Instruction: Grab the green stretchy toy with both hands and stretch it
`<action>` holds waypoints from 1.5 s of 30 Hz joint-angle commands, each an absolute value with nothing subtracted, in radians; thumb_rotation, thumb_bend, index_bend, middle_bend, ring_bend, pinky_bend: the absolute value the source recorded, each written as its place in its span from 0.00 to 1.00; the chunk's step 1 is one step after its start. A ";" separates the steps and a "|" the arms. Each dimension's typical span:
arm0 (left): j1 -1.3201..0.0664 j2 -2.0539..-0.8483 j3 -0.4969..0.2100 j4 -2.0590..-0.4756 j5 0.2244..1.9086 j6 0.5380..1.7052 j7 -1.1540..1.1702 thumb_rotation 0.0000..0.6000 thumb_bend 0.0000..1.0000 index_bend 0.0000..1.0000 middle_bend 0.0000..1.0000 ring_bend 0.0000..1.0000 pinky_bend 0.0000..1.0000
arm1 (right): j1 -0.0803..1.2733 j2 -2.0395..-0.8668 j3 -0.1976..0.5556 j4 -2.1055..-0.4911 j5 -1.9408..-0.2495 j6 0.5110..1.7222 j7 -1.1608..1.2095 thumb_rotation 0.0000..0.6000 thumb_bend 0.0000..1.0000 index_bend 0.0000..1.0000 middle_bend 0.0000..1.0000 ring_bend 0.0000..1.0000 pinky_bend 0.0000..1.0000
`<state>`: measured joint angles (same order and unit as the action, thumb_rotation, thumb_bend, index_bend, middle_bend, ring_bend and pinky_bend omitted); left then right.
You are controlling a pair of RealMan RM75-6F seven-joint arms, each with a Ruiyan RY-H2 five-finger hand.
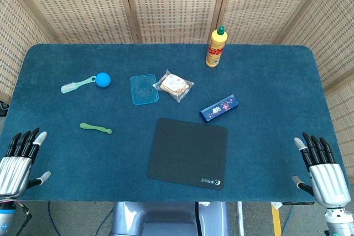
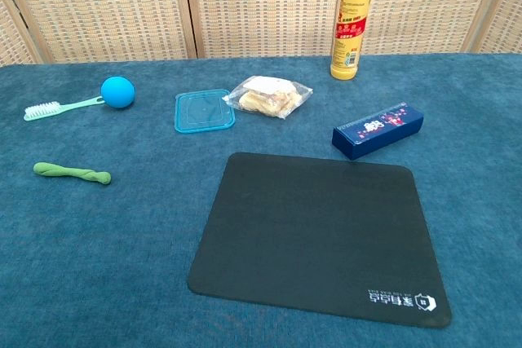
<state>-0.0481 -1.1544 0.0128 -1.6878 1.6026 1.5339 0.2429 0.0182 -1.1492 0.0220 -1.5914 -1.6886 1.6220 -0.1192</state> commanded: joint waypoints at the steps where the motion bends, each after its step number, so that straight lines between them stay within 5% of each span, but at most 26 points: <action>1: -0.049 -1.154 0.011 -1.686 1.598 1.530 0.241 1.00 0.00 0.00 0.00 0.00 0.00 | 0.018 -1.150 0.023 -1.591 -1.687 1.622 -0.121 1.00 0.00 0.00 0.00 0.00 0.00; 12: -0.072 -1.165 0.002 -1.661 1.601 1.507 0.217 1.00 0.00 0.00 0.00 0.00 0.00 | 0.018 -1.146 0.029 -1.593 -1.673 1.621 -0.113 1.00 0.00 0.00 0.00 0.00 0.00; 17: -0.140 -1.199 -0.055 -1.596 1.555 1.432 0.188 1.00 0.00 0.00 0.00 0.00 0.00 | 0.016 -1.146 0.036 -1.594 -1.659 1.624 -0.115 1.00 0.00 0.00 0.00 0.00 0.00; 23: -0.295 -1.277 -0.098 -1.385 1.534 1.227 0.105 1.00 0.01 0.18 0.00 0.00 0.00 | 0.018 -1.156 0.044 -1.603 -1.632 1.610 -0.160 1.00 0.00 0.00 0.00 0.00 0.00; 28: -0.394 -1.364 -0.116 -1.223 1.515 1.100 0.035 1.00 0.16 0.34 0.00 0.00 0.00 | 0.017 -1.162 0.052 -1.606 -1.606 1.599 -0.189 1.00 0.00 0.00 0.00 0.00 0.00; 37: -0.502 -1.522 -0.119 -0.976 1.481 0.963 -0.010 1.00 0.33 0.42 0.00 0.00 0.00 | 0.018 -1.165 0.067 -1.601 -1.559 1.582 -0.204 1.00 0.00 0.00 0.00 0.00 0.00; 45: -0.540 -1.595 -0.107 -0.835 1.473 0.925 -0.023 1.00 0.33 0.44 0.00 0.00 0.00 | 0.025 -1.167 0.078 -1.590 -1.525 1.561 -0.198 1.00 0.00 0.00 0.00 0.00 0.00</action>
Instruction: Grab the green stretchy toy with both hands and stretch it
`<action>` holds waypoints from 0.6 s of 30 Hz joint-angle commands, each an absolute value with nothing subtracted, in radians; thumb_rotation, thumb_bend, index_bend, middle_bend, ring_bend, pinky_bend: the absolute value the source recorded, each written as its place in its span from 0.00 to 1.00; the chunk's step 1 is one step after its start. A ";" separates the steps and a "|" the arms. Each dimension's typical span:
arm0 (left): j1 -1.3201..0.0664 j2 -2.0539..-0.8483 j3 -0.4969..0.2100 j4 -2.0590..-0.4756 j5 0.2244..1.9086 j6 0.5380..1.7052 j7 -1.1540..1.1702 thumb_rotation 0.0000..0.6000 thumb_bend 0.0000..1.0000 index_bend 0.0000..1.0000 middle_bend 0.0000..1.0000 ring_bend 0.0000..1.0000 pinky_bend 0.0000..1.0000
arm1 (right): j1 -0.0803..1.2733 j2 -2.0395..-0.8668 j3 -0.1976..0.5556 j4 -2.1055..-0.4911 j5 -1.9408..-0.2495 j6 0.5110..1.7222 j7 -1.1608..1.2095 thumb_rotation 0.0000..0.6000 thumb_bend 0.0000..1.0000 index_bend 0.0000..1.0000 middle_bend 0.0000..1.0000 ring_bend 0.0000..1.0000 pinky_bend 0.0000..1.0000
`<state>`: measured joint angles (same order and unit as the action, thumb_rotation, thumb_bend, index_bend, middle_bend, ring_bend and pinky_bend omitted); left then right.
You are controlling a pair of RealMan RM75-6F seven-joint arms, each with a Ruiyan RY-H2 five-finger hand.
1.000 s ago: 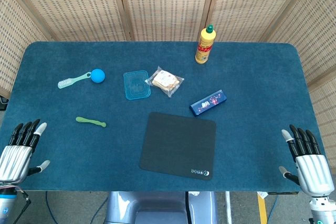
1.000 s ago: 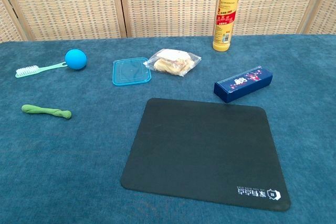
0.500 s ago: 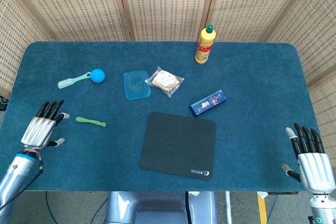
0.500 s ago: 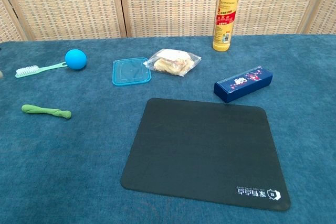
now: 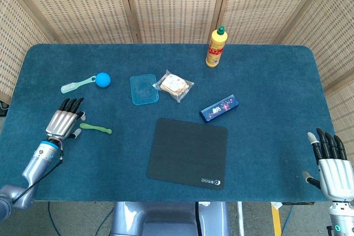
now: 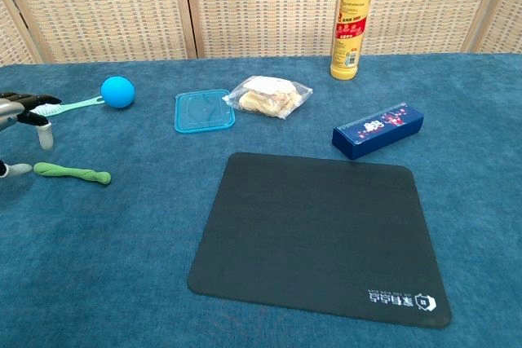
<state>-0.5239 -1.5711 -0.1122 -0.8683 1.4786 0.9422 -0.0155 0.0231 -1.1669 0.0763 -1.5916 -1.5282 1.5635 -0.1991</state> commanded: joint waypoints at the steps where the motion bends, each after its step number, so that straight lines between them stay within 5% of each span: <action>1: -0.543 -1.603 -0.105 -0.821 1.472 0.919 -0.024 1.00 0.33 0.44 0.00 0.00 0.00 | 0.026 -1.167 0.079 -1.589 -1.522 1.558 -0.197 1.00 0.00 0.00 0.00 0.00 0.00; 18: -0.565 -1.683 -0.070 -0.693 1.469 0.911 -0.111 1.00 0.34 0.50 0.00 0.00 0.00 | 0.036 -1.174 0.081 -1.584 -1.505 1.538 -0.200 1.00 0.00 0.00 0.00 0.00 0.00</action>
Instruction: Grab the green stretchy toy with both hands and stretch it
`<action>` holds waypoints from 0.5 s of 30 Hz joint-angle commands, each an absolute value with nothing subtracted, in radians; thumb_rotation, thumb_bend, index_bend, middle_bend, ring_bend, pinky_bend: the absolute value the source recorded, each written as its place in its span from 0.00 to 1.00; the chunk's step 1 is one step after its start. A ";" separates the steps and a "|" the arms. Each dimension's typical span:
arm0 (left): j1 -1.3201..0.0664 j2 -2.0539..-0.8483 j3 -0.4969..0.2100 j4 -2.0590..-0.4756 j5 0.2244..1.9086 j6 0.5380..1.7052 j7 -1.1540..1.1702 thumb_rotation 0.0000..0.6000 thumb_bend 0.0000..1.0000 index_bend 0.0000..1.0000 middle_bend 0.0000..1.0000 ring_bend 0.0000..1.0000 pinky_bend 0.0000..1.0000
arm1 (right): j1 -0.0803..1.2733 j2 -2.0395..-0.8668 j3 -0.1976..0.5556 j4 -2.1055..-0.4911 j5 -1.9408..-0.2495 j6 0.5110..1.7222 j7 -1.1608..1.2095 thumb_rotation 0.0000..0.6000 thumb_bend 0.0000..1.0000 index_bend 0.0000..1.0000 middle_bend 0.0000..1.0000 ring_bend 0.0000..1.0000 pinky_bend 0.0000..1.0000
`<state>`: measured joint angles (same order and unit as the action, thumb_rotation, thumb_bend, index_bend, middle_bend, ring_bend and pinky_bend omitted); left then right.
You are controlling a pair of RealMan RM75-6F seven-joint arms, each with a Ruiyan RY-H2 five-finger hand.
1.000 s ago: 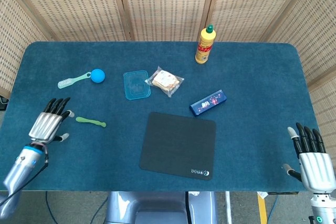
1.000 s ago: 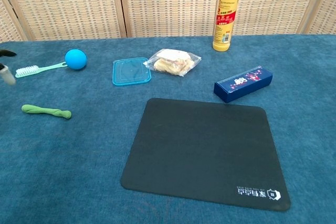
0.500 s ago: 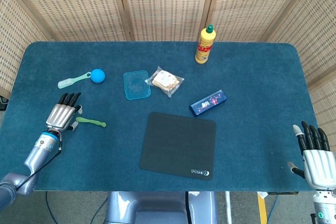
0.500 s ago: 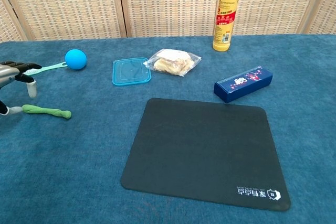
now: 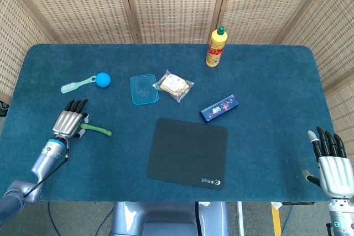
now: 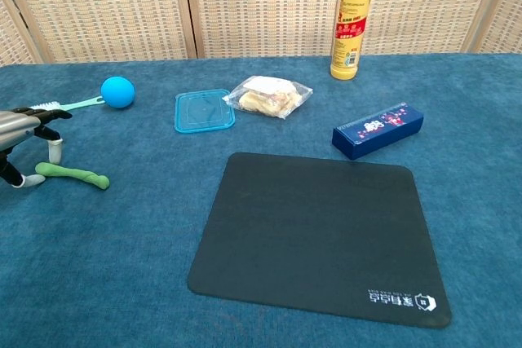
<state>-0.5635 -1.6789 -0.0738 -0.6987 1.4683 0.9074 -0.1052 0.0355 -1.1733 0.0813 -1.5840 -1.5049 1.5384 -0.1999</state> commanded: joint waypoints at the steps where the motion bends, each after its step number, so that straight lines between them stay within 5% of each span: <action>1: -0.565 -1.684 -0.069 -0.691 1.469 0.913 -0.114 1.00 0.34 0.50 0.00 0.00 0.00 | 0.036 -1.173 0.081 -1.584 -1.505 1.537 -0.200 1.00 0.00 0.00 0.00 0.00 0.00; 15: -0.566 -1.674 -0.058 -0.712 1.464 0.939 -0.118 1.00 0.34 0.50 0.00 0.00 0.00 | 0.038 -1.169 0.079 -1.585 -1.500 1.533 -0.189 1.00 0.00 0.02 0.00 0.00 0.00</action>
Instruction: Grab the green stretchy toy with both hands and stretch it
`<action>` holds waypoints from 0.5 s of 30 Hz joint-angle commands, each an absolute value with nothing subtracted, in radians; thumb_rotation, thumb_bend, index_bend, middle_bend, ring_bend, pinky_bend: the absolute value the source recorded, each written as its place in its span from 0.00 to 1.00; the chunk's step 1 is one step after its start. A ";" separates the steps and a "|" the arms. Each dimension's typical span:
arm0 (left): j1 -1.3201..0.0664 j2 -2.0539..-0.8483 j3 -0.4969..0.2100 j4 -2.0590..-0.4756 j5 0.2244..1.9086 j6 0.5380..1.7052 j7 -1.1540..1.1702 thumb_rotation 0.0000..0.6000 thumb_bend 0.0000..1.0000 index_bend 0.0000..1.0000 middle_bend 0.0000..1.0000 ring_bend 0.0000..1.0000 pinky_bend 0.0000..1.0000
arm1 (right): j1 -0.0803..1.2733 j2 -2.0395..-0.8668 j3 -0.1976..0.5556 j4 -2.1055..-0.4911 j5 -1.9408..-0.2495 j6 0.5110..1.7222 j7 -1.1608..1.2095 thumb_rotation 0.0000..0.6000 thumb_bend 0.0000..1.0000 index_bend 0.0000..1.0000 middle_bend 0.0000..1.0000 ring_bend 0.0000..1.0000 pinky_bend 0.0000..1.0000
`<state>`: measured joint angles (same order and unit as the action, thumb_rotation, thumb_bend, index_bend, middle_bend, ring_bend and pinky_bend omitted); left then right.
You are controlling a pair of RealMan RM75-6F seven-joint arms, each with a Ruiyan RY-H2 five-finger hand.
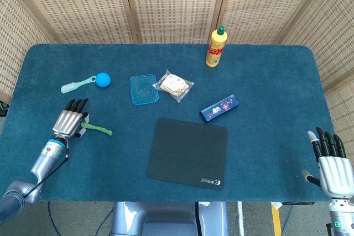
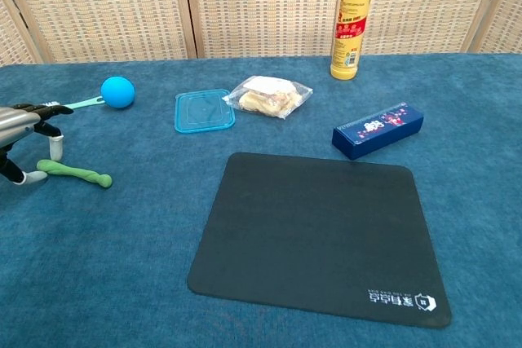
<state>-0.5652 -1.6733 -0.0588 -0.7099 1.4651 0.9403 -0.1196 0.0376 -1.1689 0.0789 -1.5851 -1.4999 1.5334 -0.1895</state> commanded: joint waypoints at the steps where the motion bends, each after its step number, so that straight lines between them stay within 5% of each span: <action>1: -0.567 -1.675 -0.058 -0.713 1.463 0.939 -0.117 1.00 0.34 0.50 0.00 0.00 0.00 | 0.038 -1.168 0.079 -1.586 -1.499 1.533 -0.188 1.00 0.00 0.02 0.00 0.00 0.00; 15: -0.565 -1.668 -0.051 -0.735 1.456 0.955 -0.110 1.00 0.39 0.58 0.00 0.00 0.00 | 0.039 -1.168 0.075 -1.584 -1.499 1.530 -0.184 1.00 0.00 0.03 0.00 0.00 0.00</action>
